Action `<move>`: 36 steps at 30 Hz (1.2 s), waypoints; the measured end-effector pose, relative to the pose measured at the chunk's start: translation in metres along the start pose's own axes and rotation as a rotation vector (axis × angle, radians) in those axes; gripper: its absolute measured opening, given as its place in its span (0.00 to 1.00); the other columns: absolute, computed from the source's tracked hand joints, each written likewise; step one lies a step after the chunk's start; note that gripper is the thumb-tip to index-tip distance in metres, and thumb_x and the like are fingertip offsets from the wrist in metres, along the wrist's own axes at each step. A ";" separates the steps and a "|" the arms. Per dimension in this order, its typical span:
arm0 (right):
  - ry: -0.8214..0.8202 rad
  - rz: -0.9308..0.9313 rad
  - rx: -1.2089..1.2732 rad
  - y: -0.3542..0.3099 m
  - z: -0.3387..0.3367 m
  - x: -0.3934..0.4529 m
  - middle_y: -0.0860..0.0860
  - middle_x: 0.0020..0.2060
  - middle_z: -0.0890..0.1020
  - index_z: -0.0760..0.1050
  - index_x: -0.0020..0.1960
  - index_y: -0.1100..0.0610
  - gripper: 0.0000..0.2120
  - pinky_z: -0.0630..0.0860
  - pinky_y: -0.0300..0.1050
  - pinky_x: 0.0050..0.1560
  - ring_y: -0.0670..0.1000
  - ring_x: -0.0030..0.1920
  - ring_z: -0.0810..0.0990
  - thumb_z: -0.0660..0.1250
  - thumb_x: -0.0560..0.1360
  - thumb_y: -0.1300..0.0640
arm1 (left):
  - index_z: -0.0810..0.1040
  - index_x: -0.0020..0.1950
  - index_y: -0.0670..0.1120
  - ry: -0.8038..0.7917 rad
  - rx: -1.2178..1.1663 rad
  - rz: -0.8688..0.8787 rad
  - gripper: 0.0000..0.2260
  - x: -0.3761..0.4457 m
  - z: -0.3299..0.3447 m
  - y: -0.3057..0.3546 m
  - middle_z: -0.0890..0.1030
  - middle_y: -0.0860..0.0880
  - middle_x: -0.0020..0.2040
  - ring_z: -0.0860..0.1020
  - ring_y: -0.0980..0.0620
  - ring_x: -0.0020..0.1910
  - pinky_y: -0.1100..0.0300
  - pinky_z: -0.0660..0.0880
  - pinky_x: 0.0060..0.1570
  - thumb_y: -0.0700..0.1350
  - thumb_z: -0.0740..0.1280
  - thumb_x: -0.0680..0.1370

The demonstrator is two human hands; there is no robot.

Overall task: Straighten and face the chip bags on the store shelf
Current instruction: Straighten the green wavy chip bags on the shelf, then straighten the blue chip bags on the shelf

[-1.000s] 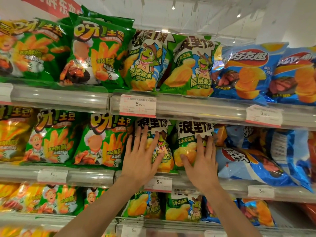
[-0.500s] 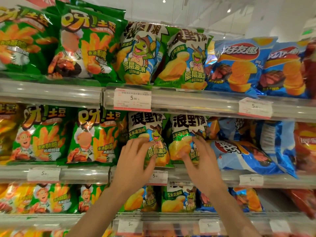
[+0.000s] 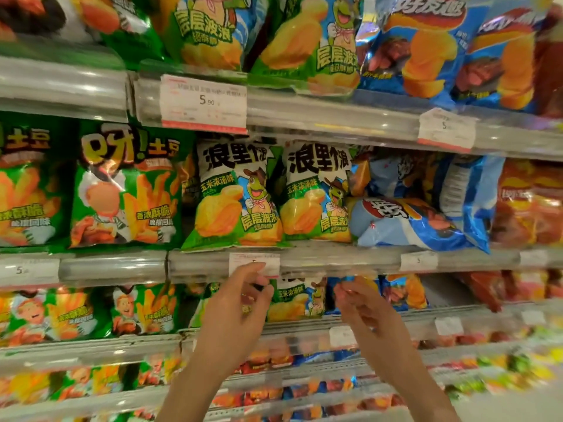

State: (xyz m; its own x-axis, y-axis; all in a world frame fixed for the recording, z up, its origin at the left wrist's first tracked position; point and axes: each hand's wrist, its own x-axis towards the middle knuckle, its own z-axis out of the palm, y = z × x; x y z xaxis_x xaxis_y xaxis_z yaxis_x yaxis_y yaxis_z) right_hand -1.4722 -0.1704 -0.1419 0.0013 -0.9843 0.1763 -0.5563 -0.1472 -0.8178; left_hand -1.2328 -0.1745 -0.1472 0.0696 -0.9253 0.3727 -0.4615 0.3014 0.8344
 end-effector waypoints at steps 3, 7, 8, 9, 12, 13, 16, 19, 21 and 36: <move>0.015 0.026 0.006 0.013 -0.016 0.000 0.37 0.47 0.84 0.75 0.62 0.41 0.12 0.78 0.34 0.48 0.38 0.48 0.82 0.64 0.79 0.46 | 0.75 0.61 0.55 -0.043 -0.028 -0.040 0.10 -0.001 0.018 0.008 0.79 0.66 0.48 0.78 0.62 0.49 0.70 0.74 0.46 0.46 0.66 0.80; 0.047 0.021 0.066 0.027 -0.045 0.005 0.34 0.46 0.82 0.75 0.59 0.41 0.10 0.76 0.32 0.45 0.39 0.46 0.82 0.65 0.78 0.47 | 0.74 0.61 0.59 -0.049 -0.033 -0.077 0.10 0.007 0.048 0.026 0.78 0.69 0.49 0.78 0.65 0.49 0.67 0.75 0.47 0.49 0.66 0.80; 0.048 0.018 0.075 0.031 -0.054 0.008 0.34 0.46 0.82 0.75 0.59 0.41 0.10 0.77 0.33 0.45 0.39 0.45 0.82 0.66 0.79 0.49 | 0.74 0.61 0.59 -0.044 -0.036 -0.088 0.11 0.008 0.057 0.032 0.78 0.69 0.49 0.78 0.65 0.49 0.65 0.76 0.48 0.50 0.66 0.80; 0.045 0.010 0.077 0.036 -0.064 0.013 0.35 0.46 0.83 0.74 0.59 0.41 0.10 0.77 0.34 0.45 0.39 0.45 0.82 0.66 0.79 0.51 | 0.75 0.62 0.59 -0.033 -0.031 -0.095 0.11 0.010 0.066 0.038 0.78 0.69 0.49 0.78 0.65 0.49 0.63 0.77 0.49 0.51 0.66 0.80; 0.041 -0.030 0.096 0.055 -0.097 0.028 0.34 0.45 0.82 0.75 0.58 0.41 0.10 0.74 0.30 0.45 0.38 0.45 0.82 0.66 0.80 0.53 | 0.75 0.59 0.60 0.028 -0.034 -0.101 0.09 0.017 0.097 0.059 0.79 0.70 0.47 0.78 0.66 0.48 0.62 0.77 0.50 0.50 0.66 0.80; 0.042 -0.045 0.098 0.061 -0.109 0.034 0.33 0.45 0.82 0.75 0.59 0.41 0.10 0.74 0.28 0.44 0.38 0.45 0.81 0.66 0.80 0.54 | 0.75 0.58 0.61 0.049 -0.042 -0.099 0.09 0.020 0.108 0.069 0.80 0.70 0.47 0.78 0.66 0.48 0.63 0.76 0.50 0.50 0.66 0.79; 0.019 -0.097 0.104 0.078 -0.149 0.052 0.34 0.44 0.82 0.74 0.58 0.41 0.11 0.75 0.30 0.44 0.39 0.45 0.82 0.66 0.79 0.54 | 0.74 0.57 0.63 0.107 -0.040 -0.075 0.09 0.029 0.144 0.097 0.80 0.68 0.48 0.79 0.65 0.49 0.69 0.74 0.48 0.52 0.66 0.79; 0.004 -0.132 0.128 0.092 -0.184 0.065 0.37 0.45 0.83 0.76 0.58 0.41 0.11 0.75 0.30 0.46 0.40 0.46 0.83 0.68 0.79 0.53 | 0.76 0.60 0.59 0.157 -0.039 -0.049 0.10 0.034 0.172 0.123 0.80 0.66 0.49 0.80 0.64 0.49 0.73 0.74 0.47 0.49 0.66 0.79; -0.008 -0.164 0.143 0.100 -0.202 0.073 0.36 0.45 0.84 0.77 0.58 0.43 0.10 0.74 0.29 0.47 0.39 0.46 0.82 0.69 0.78 0.54 | 0.76 0.60 0.58 0.187 -0.040 -0.055 0.10 0.035 0.187 0.136 0.80 0.65 0.49 0.80 0.63 0.49 0.74 0.73 0.47 0.49 0.66 0.79; 0.251 -0.358 0.085 0.103 -0.269 0.105 0.39 0.46 0.82 0.78 0.56 0.46 0.11 0.77 0.37 0.46 0.43 0.48 0.81 0.65 0.75 0.46 | 0.78 0.54 0.58 0.194 0.076 0.024 0.04 0.071 0.233 0.187 0.79 0.66 0.47 0.78 0.64 0.49 0.71 0.74 0.44 0.50 0.67 0.80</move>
State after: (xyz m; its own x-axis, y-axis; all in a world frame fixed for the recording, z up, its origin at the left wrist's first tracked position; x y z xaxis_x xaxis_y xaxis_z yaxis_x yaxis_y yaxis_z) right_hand -1.7527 -0.2629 -0.0609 -0.0262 -0.8178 0.5750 -0.4868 -0.4919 -0.7218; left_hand -1.5205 -0.2375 -0.0592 0.2231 -0.8542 0.4696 -0.5299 0.2980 0.7940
